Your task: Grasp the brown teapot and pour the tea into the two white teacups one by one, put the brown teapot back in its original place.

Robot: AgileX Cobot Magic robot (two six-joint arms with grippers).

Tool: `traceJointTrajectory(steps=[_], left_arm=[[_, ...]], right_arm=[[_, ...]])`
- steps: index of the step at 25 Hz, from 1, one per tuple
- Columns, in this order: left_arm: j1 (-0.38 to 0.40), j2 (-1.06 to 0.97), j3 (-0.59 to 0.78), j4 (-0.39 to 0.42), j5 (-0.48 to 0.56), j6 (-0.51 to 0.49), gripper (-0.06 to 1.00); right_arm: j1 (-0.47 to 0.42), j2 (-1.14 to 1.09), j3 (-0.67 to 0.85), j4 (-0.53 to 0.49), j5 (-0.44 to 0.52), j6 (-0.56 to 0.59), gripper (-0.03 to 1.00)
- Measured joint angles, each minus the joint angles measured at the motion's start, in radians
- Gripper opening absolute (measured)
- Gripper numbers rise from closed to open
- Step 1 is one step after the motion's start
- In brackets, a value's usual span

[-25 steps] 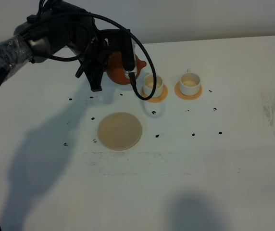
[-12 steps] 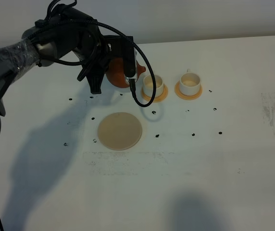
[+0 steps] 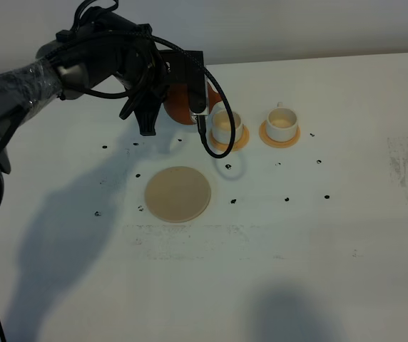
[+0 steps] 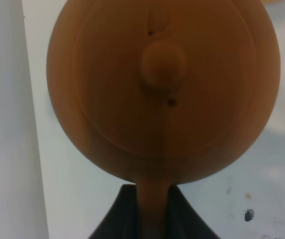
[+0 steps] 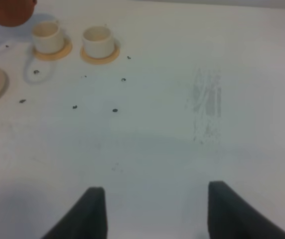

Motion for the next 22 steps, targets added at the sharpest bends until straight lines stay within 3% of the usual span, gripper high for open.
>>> traceJointTrajectory(steps=[22], left_arm=[[-0.028, 0.022, 0.0, 0.155, -0.035, -0.052, 0.1]], right_arm=[[0.0, 0.0, 0.0, 0.0, 0.0, 0.0, 0.47]])
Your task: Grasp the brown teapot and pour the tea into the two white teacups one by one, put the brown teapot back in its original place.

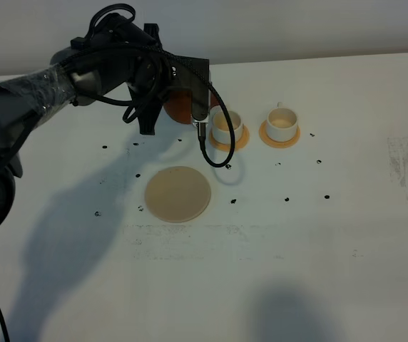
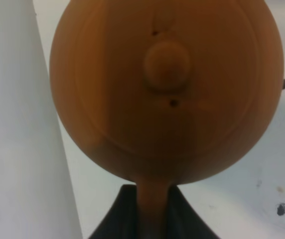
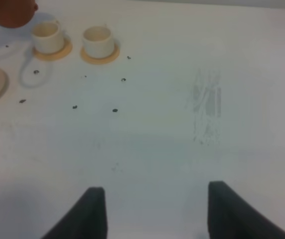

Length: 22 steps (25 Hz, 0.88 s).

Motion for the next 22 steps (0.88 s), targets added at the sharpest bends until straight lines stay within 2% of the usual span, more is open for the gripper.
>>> traceJointTrajectory(steps=[15, 22], left_arm=[[-0.024, 0.0, 0.0, 0.087, -0.018, -0.001, 0.1], [-0.024, 0.0, 0.0, 0.094, -0.02, 0.001, 0.1]], right_arm=[[0.0, 0.0, 0.0, 0.0, 0.0, 0.0, 0.47], [0.0, 0.0, 0.0, 0.0, 0.0, 0.0, 0.47]])
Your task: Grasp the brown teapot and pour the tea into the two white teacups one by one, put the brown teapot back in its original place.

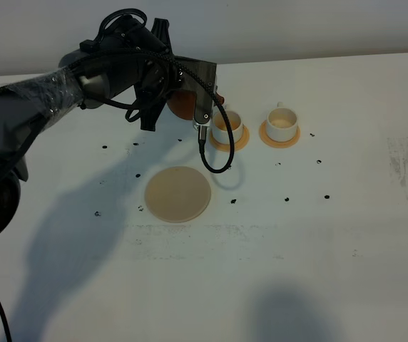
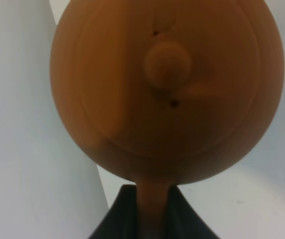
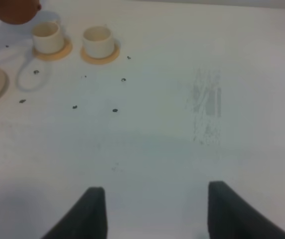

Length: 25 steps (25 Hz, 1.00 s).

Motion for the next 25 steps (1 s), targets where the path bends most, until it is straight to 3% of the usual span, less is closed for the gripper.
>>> traceJointTrajectory(steps=[25], left_arm=[[0.0, 0.0, 0.0, 0.02, -0.021, 0.127, 0.1]], right_arm=[[0.0, 0.0, 0.0, 0.0, 0.0, 0.0, 0.47]])
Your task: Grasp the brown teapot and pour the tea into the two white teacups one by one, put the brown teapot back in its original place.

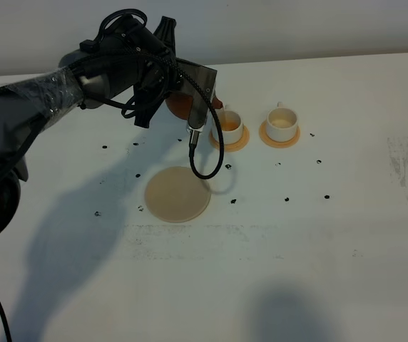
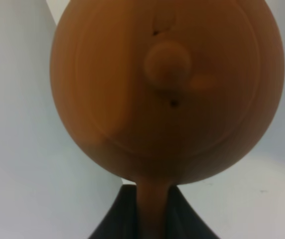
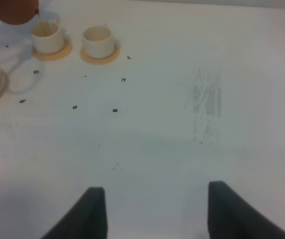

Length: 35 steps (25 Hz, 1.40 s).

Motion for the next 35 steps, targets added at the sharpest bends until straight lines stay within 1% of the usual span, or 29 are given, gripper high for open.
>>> traceJointTrajectory(steps=[3, 8, 14, 19, 28, 35], left_arm=[[0.0, 0.0, 0.0, 0.0, 0.0, 0.006, 0.1], [0.0, 0.0, 0.0, 0.0, -0.001, 0.047, 0.1], [0.0, 0.0, 0.0, -0.001, -0.022, 0.066, 0.1], [0.0, 0.0, 0.0, 0.0, -0.024, 0.104, 0.1], [0.0, 0.0, 0.0, 0.02, -0.031, 0.134, 0.1], [0.0, -0.002, 0.0, 0.029, -0.053, 0.135, 0.1]], right_arm=[[0.0, 0.0, 0.0, 0.0, 0.0, 0.0, 0.47], [0.0, 0.0, 0.0, 0.0, 0.0, 0.0, 0.47], [0.0, 0.0, 0.0, 0.0, 0.0, 0.0, 0.47], [0.0, 0.0, 0.0, 0.0, 0.0, 0.0, 0.47], [0.0, 0.0, 0.0, 0.0, 0.0, 0.0, 0.47], [0.0, 0.0, 0.0, 0.0, 0.0, 0.0, 0.47]])
